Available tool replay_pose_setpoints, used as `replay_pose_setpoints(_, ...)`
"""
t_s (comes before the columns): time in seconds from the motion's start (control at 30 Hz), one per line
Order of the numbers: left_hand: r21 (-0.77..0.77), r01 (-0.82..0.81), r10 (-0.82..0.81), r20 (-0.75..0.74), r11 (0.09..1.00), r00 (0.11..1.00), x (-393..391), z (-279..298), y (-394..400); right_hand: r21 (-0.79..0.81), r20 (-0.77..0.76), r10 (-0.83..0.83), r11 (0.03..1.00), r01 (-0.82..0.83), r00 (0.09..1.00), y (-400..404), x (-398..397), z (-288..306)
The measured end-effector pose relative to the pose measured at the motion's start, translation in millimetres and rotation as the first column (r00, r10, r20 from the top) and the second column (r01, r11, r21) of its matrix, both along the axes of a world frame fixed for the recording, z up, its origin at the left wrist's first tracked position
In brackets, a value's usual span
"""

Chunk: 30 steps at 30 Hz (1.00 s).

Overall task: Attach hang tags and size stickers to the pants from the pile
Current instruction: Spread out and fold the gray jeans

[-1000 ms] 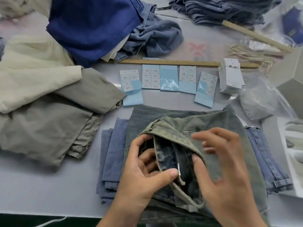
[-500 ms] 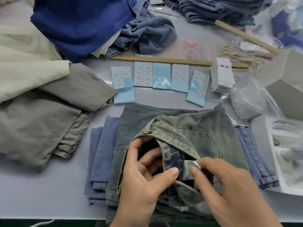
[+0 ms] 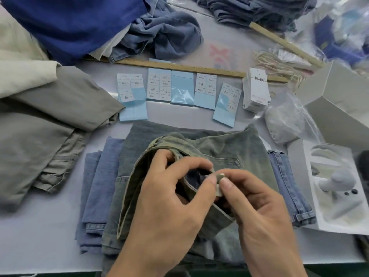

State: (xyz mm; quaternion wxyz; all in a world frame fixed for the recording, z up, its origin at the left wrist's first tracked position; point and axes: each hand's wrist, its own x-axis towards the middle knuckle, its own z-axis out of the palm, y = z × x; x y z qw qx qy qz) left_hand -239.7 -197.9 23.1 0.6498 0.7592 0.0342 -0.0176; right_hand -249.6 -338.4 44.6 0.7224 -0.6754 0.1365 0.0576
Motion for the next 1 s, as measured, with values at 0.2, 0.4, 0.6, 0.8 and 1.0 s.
replay_pose_setpoints(0.2,-0.01,-0.033,0.033,-0.03,0.999,0.999,15.3,4.8,-2.4,0.136,0.017,-0.036,0.99,0.033,0.999,4.3,3.3,1.4)
replay_pose_setpoints(0.4,-0.108,-0.038,0.028,-0.095,0.993,0.995,21.0,0.7,0.9,0.206,0.006,0.0,0.979,-0.001,1.0,5.3,-0.3,2.6)
replay_pose_setpoints(0.6,-0.138,0.042,-0.047,-0.037,0.99,0.998,18.0,-2.0,6.9,-0.075,0.006,0.065,0.995,-0.064,0.998,2.8,-2.8,8.5)
replay_pose_setpoints(0.8,-0.086,0.068,-0.068,-0.002,0.994,0.998,11.9,-2.3,3.8,-0.081,-0.053,0.076,0.993,-0.08,0.996,-2.5,1.1,14.2)
replay_pose_setpoints(1.0,-0.098,0.031,-0.03,0.006,0.995,1.0,13.9,-1.0,-0.8,-0.028,-0.04,-0.012,1.0,0.011,0.999,-1.5,2.8,13.9)
